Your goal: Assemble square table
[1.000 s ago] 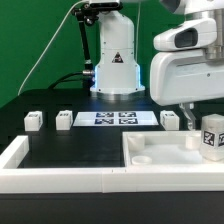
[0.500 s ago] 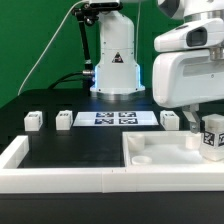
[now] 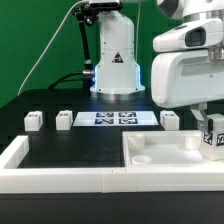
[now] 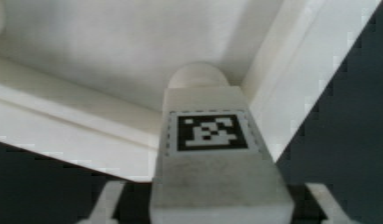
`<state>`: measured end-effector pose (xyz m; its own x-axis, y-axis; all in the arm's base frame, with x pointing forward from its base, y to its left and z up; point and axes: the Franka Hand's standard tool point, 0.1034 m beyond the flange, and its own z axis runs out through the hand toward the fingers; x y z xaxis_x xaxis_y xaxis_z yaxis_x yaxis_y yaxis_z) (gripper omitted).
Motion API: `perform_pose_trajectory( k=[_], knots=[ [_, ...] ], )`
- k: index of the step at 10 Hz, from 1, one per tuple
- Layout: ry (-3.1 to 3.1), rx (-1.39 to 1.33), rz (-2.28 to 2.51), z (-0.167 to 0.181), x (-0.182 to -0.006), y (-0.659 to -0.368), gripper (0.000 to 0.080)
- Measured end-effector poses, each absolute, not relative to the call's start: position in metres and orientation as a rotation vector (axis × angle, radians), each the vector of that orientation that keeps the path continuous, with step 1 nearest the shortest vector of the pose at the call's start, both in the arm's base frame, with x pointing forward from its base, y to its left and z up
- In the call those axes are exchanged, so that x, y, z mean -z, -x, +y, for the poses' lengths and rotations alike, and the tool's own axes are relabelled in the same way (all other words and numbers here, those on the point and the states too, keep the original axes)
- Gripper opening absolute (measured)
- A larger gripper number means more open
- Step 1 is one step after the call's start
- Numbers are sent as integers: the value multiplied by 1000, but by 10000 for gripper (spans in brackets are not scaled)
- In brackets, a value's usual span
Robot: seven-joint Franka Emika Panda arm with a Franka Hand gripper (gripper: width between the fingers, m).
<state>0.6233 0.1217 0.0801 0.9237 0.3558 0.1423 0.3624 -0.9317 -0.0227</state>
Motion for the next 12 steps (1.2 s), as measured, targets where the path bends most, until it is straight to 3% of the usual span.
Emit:
perform_pose_trajectory(
  k=[2,12],
  knots=[
    [3034,210,-564,122,-80,-623,291],
    [2774,168,1207,112,-78,-623,292]
  ],
)
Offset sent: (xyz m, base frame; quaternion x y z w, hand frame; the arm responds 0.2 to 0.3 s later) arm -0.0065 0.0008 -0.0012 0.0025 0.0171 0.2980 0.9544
